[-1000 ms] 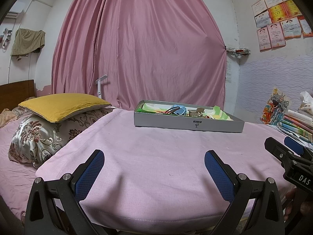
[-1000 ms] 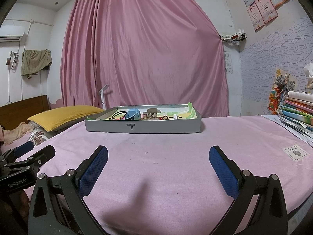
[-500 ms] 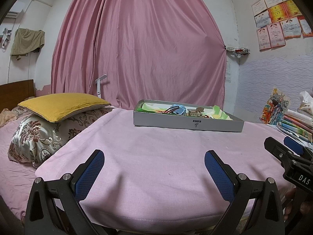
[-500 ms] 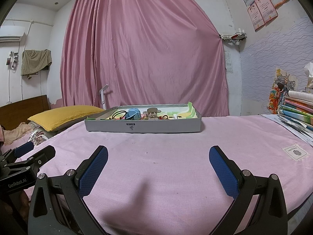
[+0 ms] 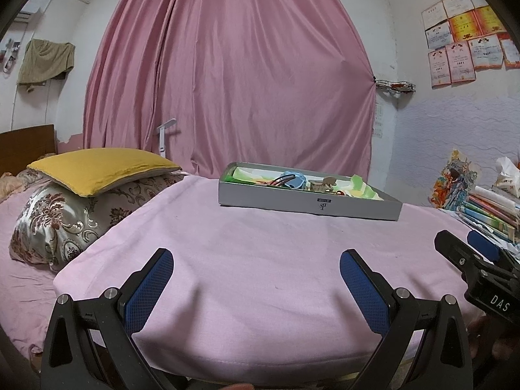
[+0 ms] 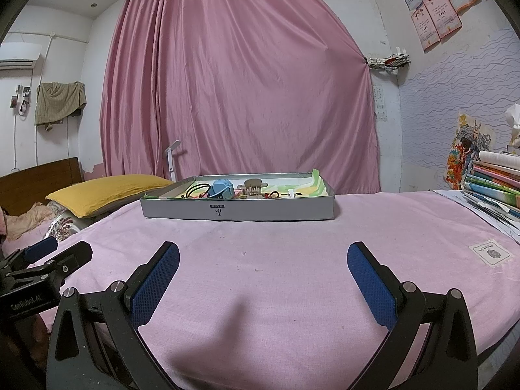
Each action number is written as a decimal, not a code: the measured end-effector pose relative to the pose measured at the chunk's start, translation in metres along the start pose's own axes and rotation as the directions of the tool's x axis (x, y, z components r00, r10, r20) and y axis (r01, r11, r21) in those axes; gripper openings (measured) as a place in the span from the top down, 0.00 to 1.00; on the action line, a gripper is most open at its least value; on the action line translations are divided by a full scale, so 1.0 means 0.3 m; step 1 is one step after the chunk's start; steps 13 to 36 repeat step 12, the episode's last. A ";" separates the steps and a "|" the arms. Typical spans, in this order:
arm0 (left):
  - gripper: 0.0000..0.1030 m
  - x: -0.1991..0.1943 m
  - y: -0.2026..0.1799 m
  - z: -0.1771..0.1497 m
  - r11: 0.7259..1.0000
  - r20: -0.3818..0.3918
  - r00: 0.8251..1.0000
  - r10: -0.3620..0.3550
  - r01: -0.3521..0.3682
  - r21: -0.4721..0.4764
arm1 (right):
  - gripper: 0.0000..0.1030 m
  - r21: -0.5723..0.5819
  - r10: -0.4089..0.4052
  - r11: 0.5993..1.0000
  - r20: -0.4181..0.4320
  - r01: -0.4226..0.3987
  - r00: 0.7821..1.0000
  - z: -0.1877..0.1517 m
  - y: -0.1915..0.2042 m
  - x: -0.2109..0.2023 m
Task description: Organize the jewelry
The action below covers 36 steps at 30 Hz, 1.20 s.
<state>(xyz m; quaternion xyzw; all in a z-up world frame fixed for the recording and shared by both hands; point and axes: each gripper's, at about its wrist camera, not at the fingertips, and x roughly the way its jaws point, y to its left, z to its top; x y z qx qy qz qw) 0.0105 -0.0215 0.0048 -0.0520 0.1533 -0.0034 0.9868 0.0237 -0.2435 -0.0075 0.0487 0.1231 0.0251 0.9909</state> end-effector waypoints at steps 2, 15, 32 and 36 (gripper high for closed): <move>0.00 0.000 -0.001 0.000 1.000 -0.002 1.000 0.000 0.000 0.003 | 0.01 -0.001 -0.001 1.000 0.000 0.001 1.000 0.001 0.000 0.000; 0.00 0.002 0.007 0.000 1.000 -0.004 1.000 0.001 -0.001 0.007 | 0.01 0.000 -0.001 1.000 -0.001 0.001 1.000 0.000 0.001 0.000; 0.00 0.002 0.007 0.000 1.000 -0.004 1.000 0.001 -0.001 0.007 | 0.01 0.000 -0.001 1.000 -0.001 0.001 1.000 0.000 0.001 0.000; 0.00 0.002 0.007 0.000 1.000 -0.004 1.000 0.001 -0.001 0.007 | 0.01 0.000 -0.001 1.000 -0.001 0.001 1.000 0.000 0.001 0.000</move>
